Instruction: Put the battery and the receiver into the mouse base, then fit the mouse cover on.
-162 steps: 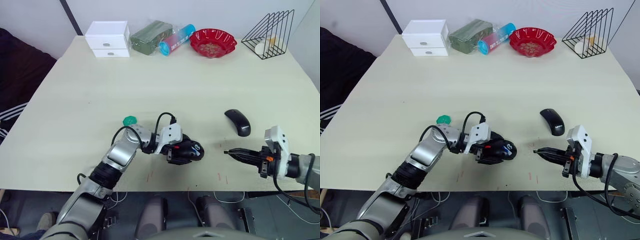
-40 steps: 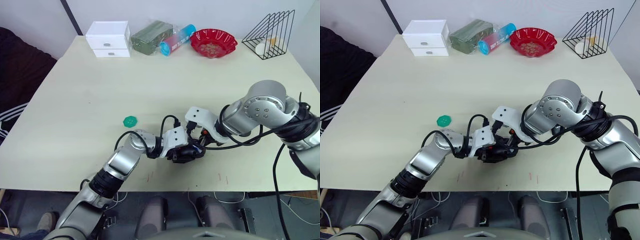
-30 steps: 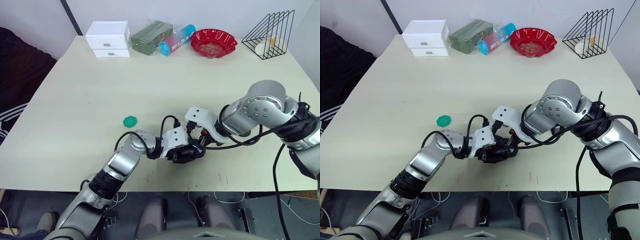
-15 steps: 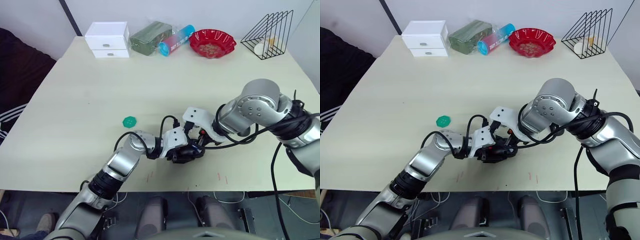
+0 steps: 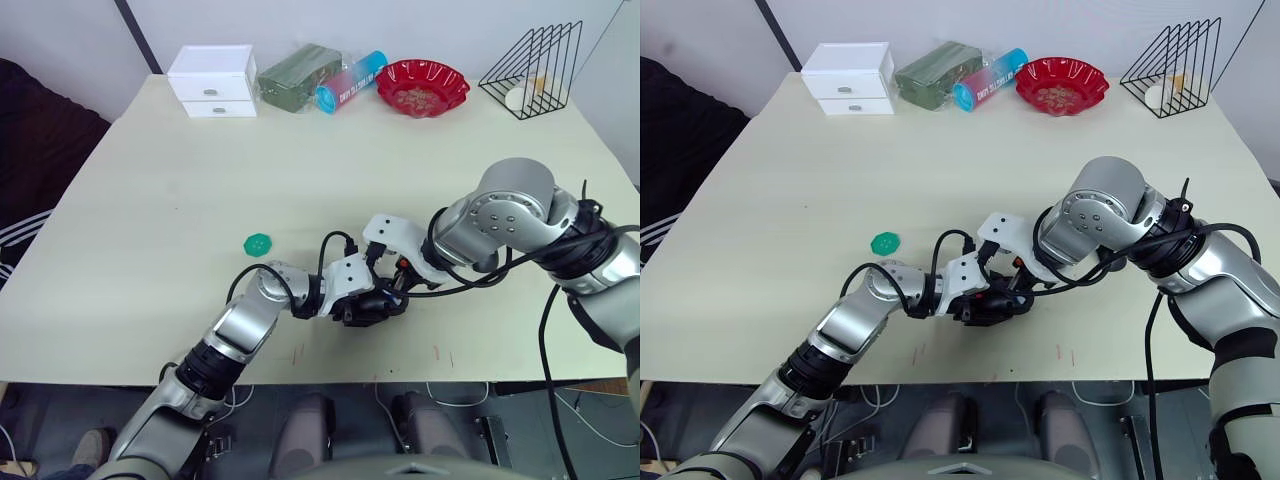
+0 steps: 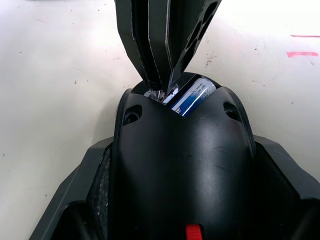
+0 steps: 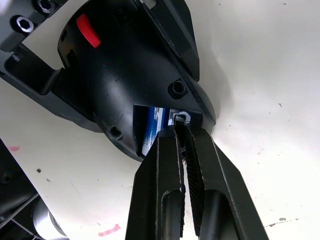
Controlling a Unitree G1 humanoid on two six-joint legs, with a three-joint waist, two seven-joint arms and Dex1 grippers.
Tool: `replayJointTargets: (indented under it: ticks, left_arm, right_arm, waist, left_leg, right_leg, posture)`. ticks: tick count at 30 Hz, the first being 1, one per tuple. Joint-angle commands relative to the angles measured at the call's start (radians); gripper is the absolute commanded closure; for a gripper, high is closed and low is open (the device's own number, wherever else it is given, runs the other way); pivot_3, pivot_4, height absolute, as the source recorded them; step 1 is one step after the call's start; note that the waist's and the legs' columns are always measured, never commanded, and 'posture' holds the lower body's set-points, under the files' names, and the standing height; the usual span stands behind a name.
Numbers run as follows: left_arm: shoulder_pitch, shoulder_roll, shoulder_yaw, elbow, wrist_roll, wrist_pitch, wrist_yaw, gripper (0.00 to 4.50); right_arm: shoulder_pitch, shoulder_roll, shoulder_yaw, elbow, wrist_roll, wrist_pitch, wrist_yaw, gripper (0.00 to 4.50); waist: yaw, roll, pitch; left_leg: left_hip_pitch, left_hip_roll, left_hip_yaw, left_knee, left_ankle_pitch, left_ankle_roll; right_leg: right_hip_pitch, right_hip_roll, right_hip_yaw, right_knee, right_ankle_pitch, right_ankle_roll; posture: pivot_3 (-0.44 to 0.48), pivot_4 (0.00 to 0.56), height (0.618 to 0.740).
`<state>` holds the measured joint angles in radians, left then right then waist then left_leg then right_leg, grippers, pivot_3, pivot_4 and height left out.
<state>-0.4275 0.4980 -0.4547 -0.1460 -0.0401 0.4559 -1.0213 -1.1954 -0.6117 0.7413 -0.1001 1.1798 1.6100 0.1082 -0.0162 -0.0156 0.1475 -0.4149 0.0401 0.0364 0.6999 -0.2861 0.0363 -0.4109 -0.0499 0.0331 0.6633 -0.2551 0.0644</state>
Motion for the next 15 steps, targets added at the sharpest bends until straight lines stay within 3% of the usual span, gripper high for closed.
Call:
replayJointTargets:
  ticks: [1,12,13,15]
  left_arm:
    - [0.026,0.003,-0.047,0.01,0.022,0.02,-0.002,1.48]
    - [0.024,0.001,-0.047,0.015,0.021,0.02,-0.003,1.48]
    - [0.023,0.001,-0.047,0.016,0.022,0.019,-0.003,1.48]
    - [0.021,0.001,-0.047,0.018,0.023,0.017,-0.004,1.48]
  right_arm:
    - [0.0,0.009,0.022,-0.01,-0.037,0.004,0.006,4.5]
    - [0.011,-0.002,0.024,-0.047,-0.082,0.004,0.053,4.5]
    - [0.012,-0.004,0.025,-0.051,-0.085,0.004,0.059,3.97]
    - [0.02,-0.002,0.012,-0.049,-0.087,0.004,0.06,3.56]
  waist:
    - [0.0,0.0,0.0]
    - [0.0,0.0,0.0]
    - [0.0,0.0,0.0]
    - [0.0,0.0,0.0]
  left_leg:
    - [0.0,0.0,0.0,0.0,0.0,0.0]
    - [0.0,0.0,0.0,0.0,0.0,0.0]
    - [0.0,0.0,0.0,0.0,0.0,0.0]
    - [-0.001,0.0,0.0,0.0,0.0,0.0]
  right_leg:
    - [0.0,0.0,0.0,0.0,0.0,0.0]
    - [0.0,0.0,0.0,0.0,0.0,0.0]
    - [0.0,0.0,0.0,0.0,0.0,0.0]
    - [0.0,0.0,0.0,0.0,0.0,0.0]
  posture:
    - [0.0,0.15,0.74]
    - [0.0,0.15,0.74]
    - [0.0,0.15,0.74]
    - [0.0,0.15,0.74]
